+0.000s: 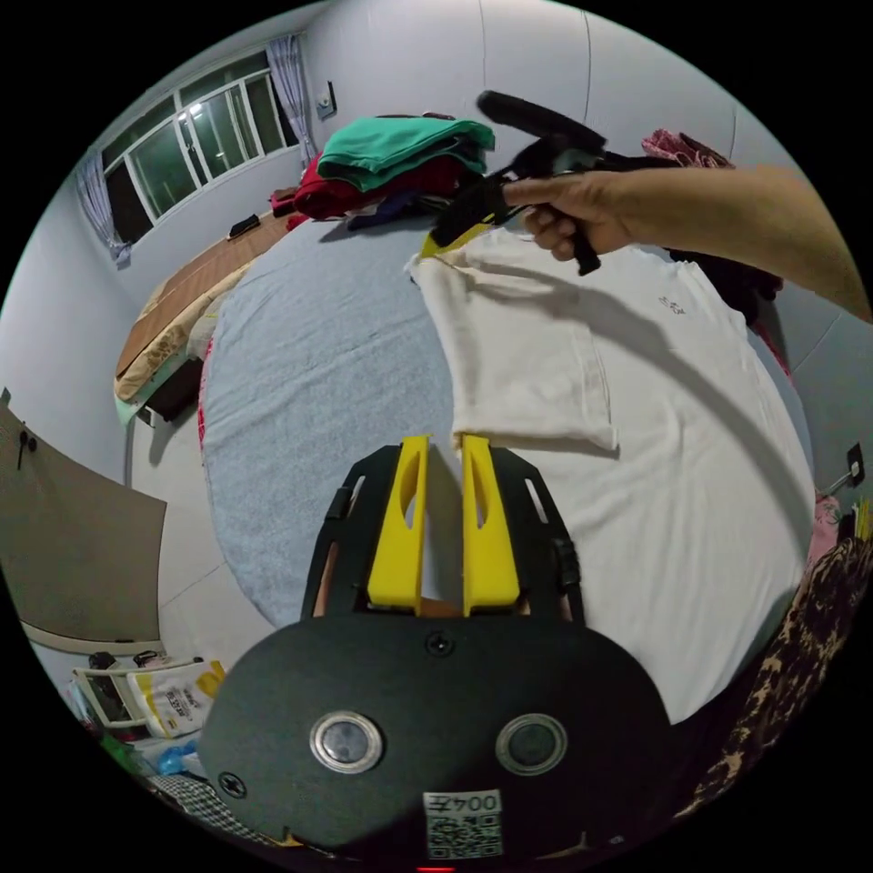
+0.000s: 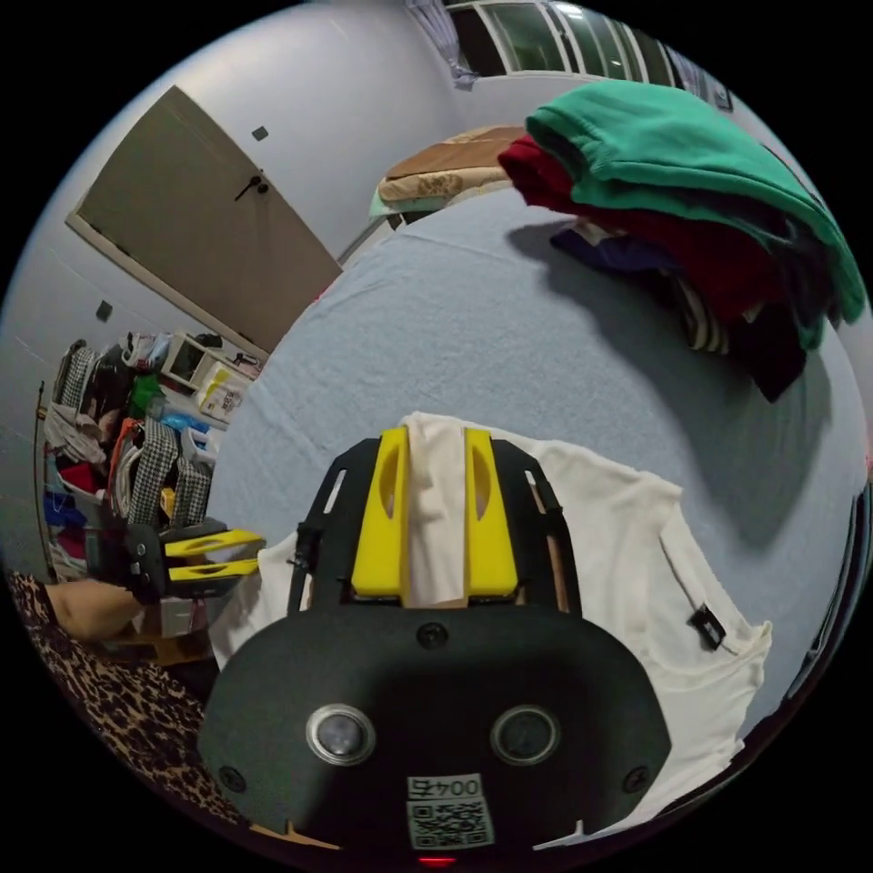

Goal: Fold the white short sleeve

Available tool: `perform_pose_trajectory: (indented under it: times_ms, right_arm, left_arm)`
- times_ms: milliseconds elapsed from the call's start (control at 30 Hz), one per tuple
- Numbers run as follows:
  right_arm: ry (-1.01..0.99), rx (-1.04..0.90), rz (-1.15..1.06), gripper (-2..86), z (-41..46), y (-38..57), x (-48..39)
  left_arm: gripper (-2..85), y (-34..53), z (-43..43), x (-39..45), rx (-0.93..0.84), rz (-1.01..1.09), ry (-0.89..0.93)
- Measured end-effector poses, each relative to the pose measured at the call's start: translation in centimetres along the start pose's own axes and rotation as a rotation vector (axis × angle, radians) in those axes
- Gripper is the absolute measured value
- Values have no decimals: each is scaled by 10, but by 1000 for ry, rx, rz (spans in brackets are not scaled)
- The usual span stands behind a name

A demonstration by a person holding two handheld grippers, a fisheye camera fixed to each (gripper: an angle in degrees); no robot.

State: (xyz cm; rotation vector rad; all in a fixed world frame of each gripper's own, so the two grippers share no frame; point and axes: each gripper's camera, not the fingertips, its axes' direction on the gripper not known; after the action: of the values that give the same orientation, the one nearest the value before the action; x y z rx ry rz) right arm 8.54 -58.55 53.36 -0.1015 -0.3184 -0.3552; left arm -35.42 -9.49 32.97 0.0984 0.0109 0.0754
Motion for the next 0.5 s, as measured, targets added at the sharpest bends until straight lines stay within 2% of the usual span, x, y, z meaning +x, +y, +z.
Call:
perform_pose_trajectory:
  times_ms: [100, 200, 333, 500]
  right_arm:
    - [23, 34, 20, 97, -28, 47, 9]
    - [46, 36, 17, 92, -42, 93, 10]
    - [59, 30, -19, 84, -42, 142, -6]
    - [163, -27, -57, 94, -28, 181, -12]
  left_arm:
    - [29, 5, -9, -12, -14, -70, -34]
    - [28, -3, -19, -6, 15, -108, 12]
    - [38, -32, -13, 43, 57, 18, 70]
    - [67, -38, 24, 71, -64, 104, 80]
